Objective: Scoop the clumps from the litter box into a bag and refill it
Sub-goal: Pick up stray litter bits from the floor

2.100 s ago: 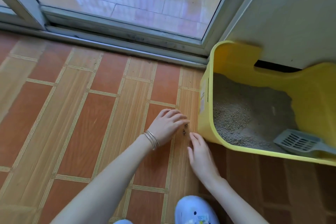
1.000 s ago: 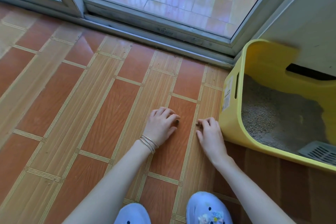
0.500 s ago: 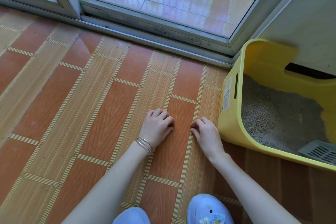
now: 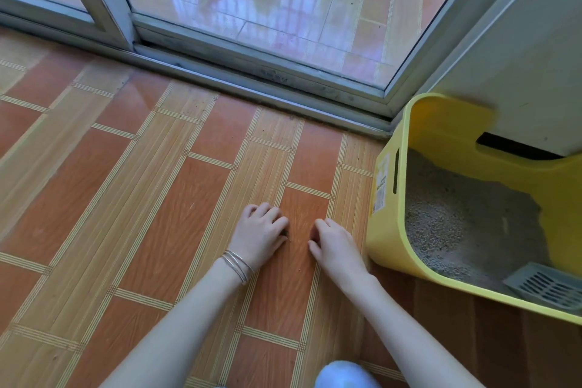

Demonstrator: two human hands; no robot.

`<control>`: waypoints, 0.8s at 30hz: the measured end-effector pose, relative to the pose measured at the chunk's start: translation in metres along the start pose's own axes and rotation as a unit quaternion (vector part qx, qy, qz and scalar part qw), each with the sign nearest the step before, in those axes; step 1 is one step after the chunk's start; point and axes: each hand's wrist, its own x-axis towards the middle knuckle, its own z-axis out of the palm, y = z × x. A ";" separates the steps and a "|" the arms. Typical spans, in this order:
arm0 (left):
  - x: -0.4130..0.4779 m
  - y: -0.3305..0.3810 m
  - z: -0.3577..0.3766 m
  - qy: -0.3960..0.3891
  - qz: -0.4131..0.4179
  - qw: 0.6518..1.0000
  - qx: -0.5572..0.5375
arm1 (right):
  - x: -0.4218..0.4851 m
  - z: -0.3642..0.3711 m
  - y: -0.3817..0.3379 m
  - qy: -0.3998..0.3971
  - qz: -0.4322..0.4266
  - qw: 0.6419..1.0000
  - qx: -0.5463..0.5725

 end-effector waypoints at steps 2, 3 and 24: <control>-0.001 -0.002 0.001 0.005 -0.001 1.000 0.000 | 0.001 0.001 0.000 0.002 0.004 1.000 0.003; -0.001 -0.003 0.002 0.007 -0.002 1.000 -0.001 | 0.002 0.000 0.001 0.004 0.008 1.000 0.007; -0.005 -0.006 -0.006 -0.002 -0.034 0.998 -0.059 | -0.006 0.001 0.022 0.023 -0.022 0.998 0.054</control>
